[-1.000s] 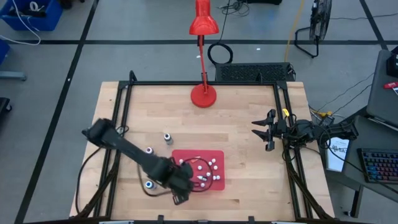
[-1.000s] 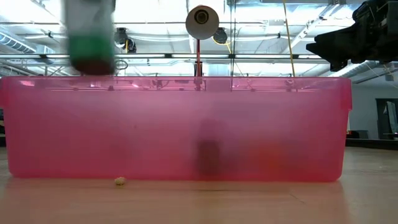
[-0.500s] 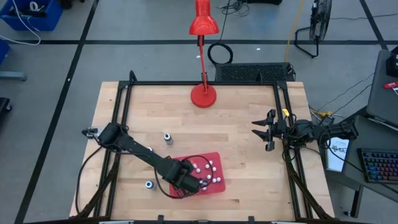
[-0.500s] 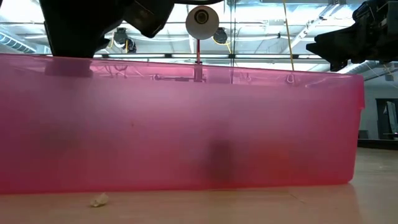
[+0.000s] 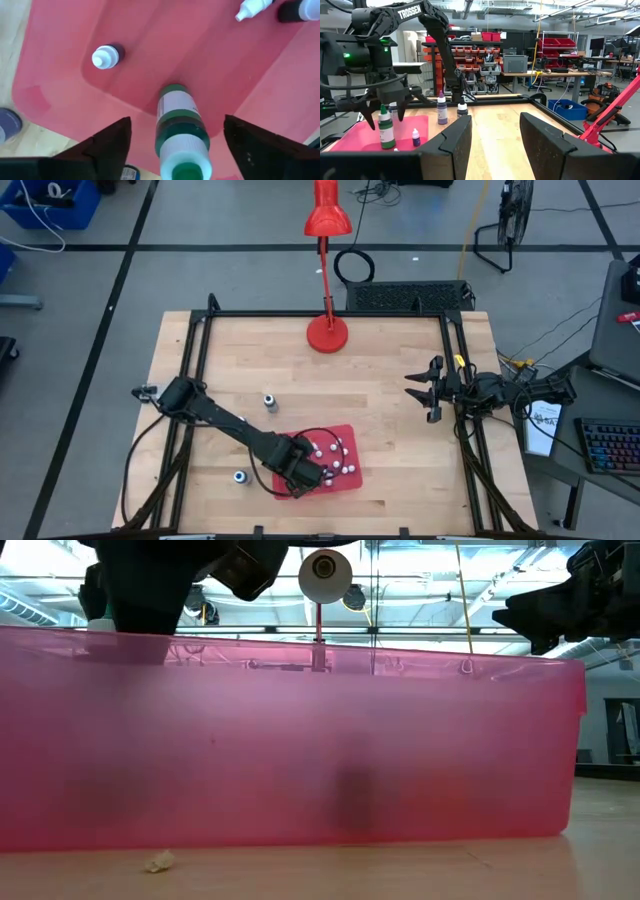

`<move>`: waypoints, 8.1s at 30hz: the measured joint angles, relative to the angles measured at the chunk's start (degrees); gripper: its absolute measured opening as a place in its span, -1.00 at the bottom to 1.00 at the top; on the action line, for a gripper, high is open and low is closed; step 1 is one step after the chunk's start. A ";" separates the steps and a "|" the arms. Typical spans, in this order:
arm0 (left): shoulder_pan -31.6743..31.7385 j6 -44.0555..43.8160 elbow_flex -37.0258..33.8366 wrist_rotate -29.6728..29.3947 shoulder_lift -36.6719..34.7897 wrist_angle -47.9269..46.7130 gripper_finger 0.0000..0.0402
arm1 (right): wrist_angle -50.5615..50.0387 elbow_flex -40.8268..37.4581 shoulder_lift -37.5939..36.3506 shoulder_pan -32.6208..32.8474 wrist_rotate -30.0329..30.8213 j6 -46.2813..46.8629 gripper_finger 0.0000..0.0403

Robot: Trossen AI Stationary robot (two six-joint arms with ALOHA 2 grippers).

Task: Pick & Place food coloring
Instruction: Put the big black food coloring bottle into the pink container, then put the big violet food coloring bottle into the pink container

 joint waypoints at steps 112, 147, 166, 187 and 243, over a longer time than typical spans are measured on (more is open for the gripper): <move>3.71 9.92 3.98 -11.39 -16.91 5.94 -0.30 | -0.01 0.00 0.02 -0.01 -0.01 -0.01 -0.23; 4.66 10.77 2.55 -4.75 2.09 2.90 -0.30 | -0.01 -0.01 0.02 0.00 -0.01 0.00 -0.23; 7.87 11.54 0.57 -0.72 -0.88 5.66 0.83 | -0.01 0.00 0.02 0.00 0.01 -0.01 -0.23; 10.96 3.43 -1.07 -10.84 -16.88 -17.30 0.75 | -0.01 -0.02 0.22 -0.02 0.01 0.00 -0.23; 11.09 -5.00 -45.13 0.64 -35.24 8.90 -0.30 | 0.00 0.00 0.42 0.00 0.00 -0.01 -0.23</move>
